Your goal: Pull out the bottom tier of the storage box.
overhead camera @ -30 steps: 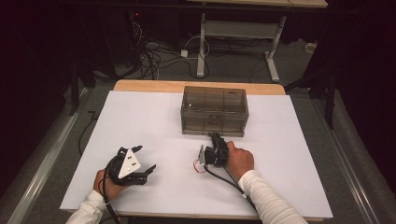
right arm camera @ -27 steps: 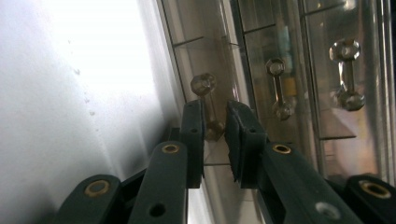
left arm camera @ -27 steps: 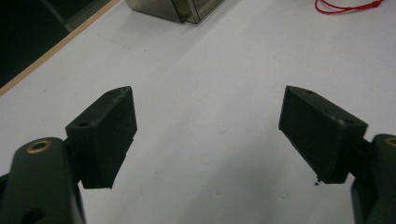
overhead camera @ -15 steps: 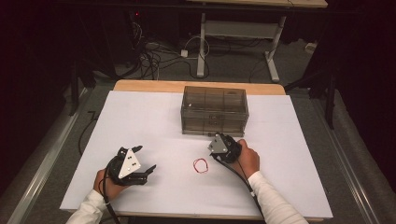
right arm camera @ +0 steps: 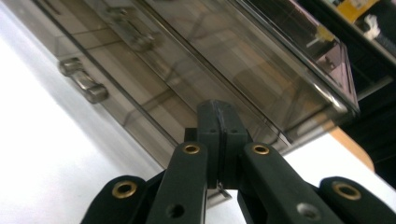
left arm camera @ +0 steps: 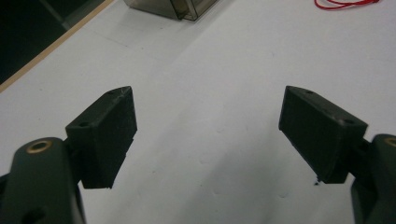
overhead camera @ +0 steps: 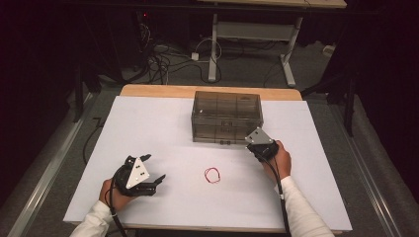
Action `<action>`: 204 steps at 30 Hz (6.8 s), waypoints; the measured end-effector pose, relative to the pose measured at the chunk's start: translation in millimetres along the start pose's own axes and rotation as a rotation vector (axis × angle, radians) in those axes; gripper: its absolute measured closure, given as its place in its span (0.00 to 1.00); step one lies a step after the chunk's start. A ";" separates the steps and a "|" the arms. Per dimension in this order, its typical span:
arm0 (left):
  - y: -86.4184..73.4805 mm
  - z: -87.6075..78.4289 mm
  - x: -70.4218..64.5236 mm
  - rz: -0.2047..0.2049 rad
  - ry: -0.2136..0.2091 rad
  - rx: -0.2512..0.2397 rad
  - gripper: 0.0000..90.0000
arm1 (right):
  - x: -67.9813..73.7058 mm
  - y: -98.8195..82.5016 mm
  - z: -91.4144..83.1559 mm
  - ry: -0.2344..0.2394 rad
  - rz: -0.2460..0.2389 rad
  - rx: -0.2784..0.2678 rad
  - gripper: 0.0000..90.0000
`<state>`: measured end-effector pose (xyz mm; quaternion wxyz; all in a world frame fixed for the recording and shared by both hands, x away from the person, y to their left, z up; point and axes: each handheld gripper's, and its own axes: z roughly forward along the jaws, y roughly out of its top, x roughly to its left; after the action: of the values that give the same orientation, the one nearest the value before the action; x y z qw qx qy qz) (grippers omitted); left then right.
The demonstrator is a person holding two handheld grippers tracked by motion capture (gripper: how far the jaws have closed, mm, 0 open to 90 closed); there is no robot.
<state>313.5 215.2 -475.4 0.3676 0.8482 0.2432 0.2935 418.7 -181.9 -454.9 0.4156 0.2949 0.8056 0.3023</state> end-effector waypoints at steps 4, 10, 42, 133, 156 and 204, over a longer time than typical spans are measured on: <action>0.0 -0.2 0.0 0.004 0.003 0.001 0.20 | -6.0 -5.6 4.9 0.009 0.031 0.024 1.00; 0.4 0.9 -2.1 0.024 0.003 0.010 0.20 | -11.1 -10.4 9.8 0.018 0.065 0.050 1.00; 0.0 3.7 -3.7 0.036 -0.017 0.021 0.22 | -8.9 -16.3 18.7 0.137 0.096 0.132 1.00; 3.1 2.2 -5.8 0.055 -0.026 0.024 0.22 | -15.1 -10.3 -62.6 0.252 0.173 -0.130 0.53; 4.6 2.0 -7.7 0.067 -0.024 0.027 0.22 | 33.1 -10.0 -75.5 0.441 0.164 -0.212 0.23; 3.1 6.8 -8.5 0.050 -0.046 0.034 0.22 | 102.7 13.0 -35.7 0.702 -0.039 0.027 1.00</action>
<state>312.7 204.6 -479.5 0.3512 0.8667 0.2182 0.2789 342.0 -107.6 -479.0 0.1150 0.1630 0.9088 0.3664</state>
